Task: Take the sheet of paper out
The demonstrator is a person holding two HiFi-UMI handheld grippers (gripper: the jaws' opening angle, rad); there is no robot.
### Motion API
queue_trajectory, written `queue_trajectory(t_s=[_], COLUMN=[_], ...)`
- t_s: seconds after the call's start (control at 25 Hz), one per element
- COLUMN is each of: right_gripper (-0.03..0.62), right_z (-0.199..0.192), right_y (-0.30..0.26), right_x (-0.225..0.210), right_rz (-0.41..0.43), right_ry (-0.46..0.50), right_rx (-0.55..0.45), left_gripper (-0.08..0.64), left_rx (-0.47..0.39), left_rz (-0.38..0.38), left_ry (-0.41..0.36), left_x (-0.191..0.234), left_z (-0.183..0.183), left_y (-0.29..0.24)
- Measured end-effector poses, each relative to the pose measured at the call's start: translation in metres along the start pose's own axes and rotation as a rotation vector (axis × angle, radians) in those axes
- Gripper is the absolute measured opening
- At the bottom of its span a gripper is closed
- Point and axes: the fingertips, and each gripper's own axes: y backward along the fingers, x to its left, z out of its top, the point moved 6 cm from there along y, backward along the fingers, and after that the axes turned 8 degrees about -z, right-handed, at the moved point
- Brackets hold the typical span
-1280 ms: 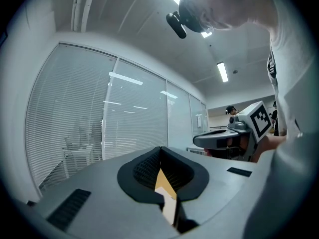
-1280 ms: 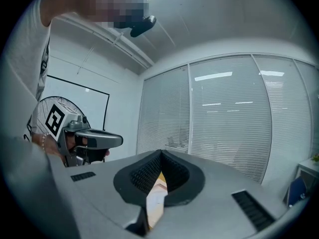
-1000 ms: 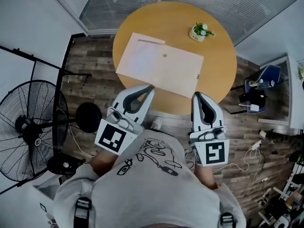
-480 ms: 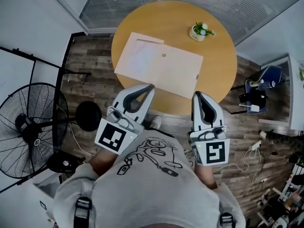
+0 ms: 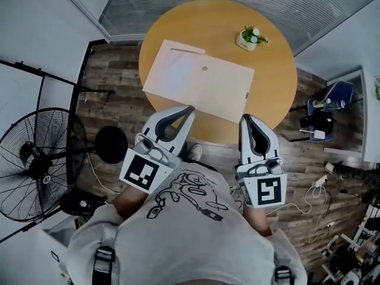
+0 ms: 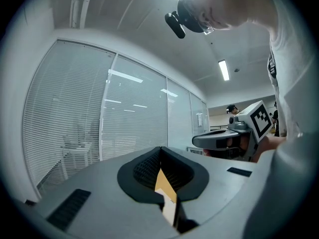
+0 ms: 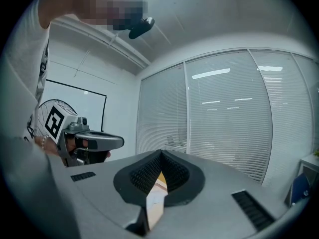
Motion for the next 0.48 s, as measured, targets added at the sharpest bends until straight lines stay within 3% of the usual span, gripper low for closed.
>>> queue_trajectory(t_s=[0.48], right_gripper=[0.007], right_z=[0.006], right_y=[-0.031], right_x=[0.006], right_rz=[0.003], right_ry=[0.01], right_rx=[-0.002], left_gripper=[0.02], left_rx=[-0.007], left_rz=[-0.003], left_ry=[0.007], left_x=[0.03], left_z=[0.004], left_y=[-0.005])
